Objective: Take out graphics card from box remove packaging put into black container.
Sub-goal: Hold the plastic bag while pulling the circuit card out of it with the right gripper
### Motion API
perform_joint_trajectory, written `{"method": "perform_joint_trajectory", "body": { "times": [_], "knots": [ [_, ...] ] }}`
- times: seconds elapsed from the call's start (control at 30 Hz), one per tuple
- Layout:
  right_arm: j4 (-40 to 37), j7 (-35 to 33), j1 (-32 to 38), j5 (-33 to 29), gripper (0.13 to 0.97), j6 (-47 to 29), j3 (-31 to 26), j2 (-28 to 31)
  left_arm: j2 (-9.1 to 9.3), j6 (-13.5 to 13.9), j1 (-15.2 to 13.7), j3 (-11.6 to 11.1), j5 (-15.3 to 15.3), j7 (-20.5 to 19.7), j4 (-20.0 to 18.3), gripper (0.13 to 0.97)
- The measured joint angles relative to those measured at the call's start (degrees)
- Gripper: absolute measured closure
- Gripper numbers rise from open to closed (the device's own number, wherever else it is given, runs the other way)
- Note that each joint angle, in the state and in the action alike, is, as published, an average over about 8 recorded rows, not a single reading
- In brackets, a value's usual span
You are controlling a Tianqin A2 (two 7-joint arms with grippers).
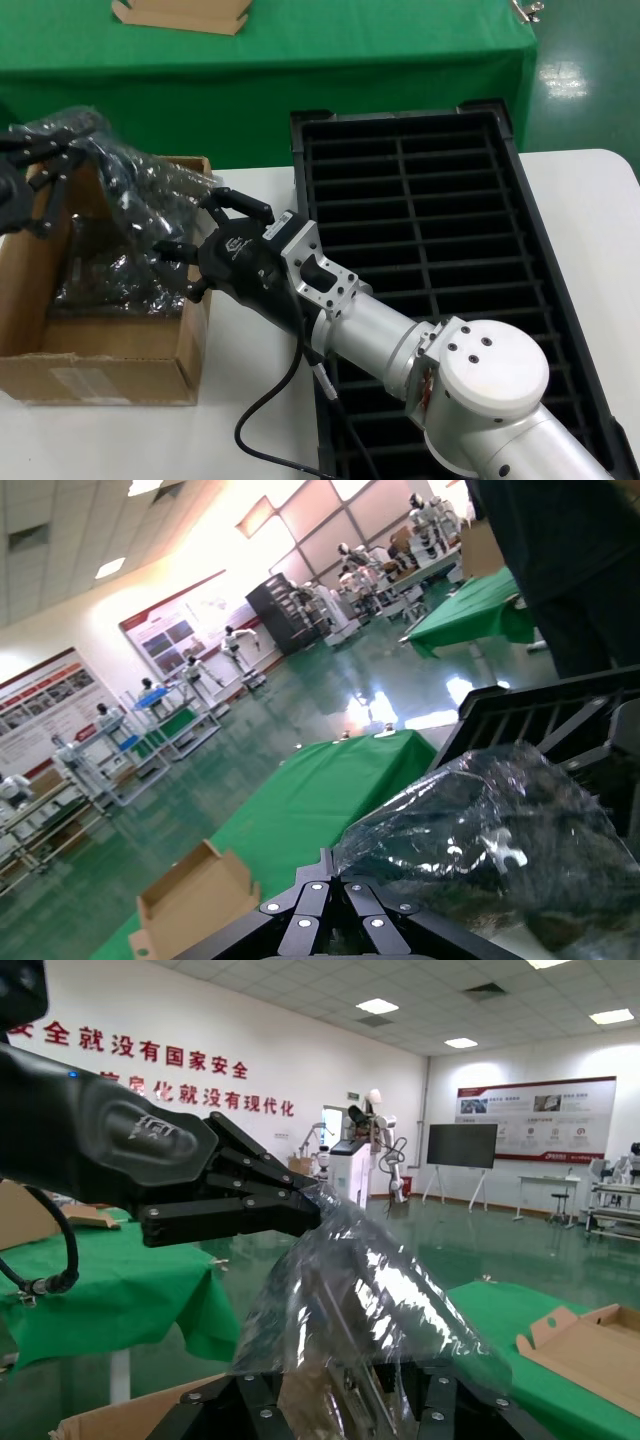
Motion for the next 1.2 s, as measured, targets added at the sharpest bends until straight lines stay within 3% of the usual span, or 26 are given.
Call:
{"method": "perform_joint_trajectory", "body": {
  "times": [0.27, 0.67, 0.83, 1.2],
  "knots": [
    [-0.76, -1.63, 0.37, 2.02, 0.695, 0.33, -0.17, -0.02, -0.88, 1.02, 1.29, 0.65, 0.15, -0.81, -1.34, 0.958],
    [-2.44, -3.93, 1.54, 5.24, 0.841, 1.05, -1.27, -0.02, -1.6, 1.57, 1.37, 0.87, 0.27, -1.37, -0.32, 0.958],
    [-3.19, -4.37, 2.22, 6.07, 0.888, 1.26, -1.96, -0.02, -1.6, 0.16, 0.73, 1.07, 1.32, -1.46, 0.68, 0.958],
    [-2.18, -0.87, 2.8, 3.47, 0.888, 1.23, -2.37, 0.3, -1.23, -4.97, -1.42, 2.88, 5.95, -1.15, 4.45, 0.958]
  ]
}}
